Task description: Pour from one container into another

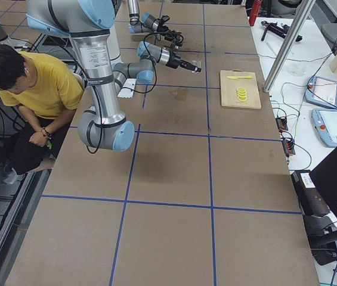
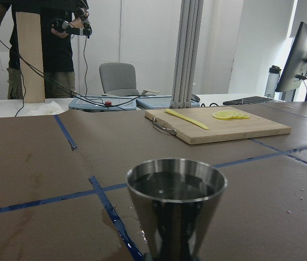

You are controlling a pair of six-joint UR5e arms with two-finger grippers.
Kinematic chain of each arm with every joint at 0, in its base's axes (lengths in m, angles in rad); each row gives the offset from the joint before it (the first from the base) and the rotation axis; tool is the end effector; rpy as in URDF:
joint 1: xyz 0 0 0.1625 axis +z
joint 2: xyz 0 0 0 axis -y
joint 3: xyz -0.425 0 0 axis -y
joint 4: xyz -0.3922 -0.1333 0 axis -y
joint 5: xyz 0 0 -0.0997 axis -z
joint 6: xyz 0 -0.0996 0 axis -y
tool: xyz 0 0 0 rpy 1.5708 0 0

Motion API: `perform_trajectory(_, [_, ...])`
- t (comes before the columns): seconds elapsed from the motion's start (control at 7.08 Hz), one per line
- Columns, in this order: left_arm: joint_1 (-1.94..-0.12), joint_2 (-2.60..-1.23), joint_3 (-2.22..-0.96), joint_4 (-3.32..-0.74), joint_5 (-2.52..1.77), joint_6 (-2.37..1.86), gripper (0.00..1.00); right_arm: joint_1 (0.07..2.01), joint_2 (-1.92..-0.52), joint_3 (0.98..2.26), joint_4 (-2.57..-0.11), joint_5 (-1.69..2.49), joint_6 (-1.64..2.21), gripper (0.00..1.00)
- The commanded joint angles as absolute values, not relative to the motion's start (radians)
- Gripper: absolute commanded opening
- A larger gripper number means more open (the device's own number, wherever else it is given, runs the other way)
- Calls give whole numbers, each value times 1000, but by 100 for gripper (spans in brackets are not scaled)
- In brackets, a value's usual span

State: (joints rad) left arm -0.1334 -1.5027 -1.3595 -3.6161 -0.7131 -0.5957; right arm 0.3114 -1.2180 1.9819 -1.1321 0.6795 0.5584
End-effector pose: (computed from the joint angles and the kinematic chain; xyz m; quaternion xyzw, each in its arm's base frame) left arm 0.3614 -0.2590 0.5842 0.5943 0.4585 -0.0574 0.6582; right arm -0.4346 -0.3613 0.2195 0.5941 -0.1842 -0.0265 0.7826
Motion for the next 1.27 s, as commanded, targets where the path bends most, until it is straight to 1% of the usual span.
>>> perform_trajectory(0.0, [-133,-1503,-1358,-3606,-713,-598,0,311,-1218,1982,-1132,680,558,0])
perform_trajectory(0.42, [-133,-1503,-1338,-3606,-713,-597,3,311,-1218,1982,-1132,680,558,0])
perform_trajectory(0.57, [-133,-1503,-1338,-3605,-712,-597,6,311,-1218,1982,-1132,680,558,0])
perform_trajectory(1.13, [-132,-1505,-1338,-3605,-712,-595,10,311,-1218,1982,-1132,680,558,0])
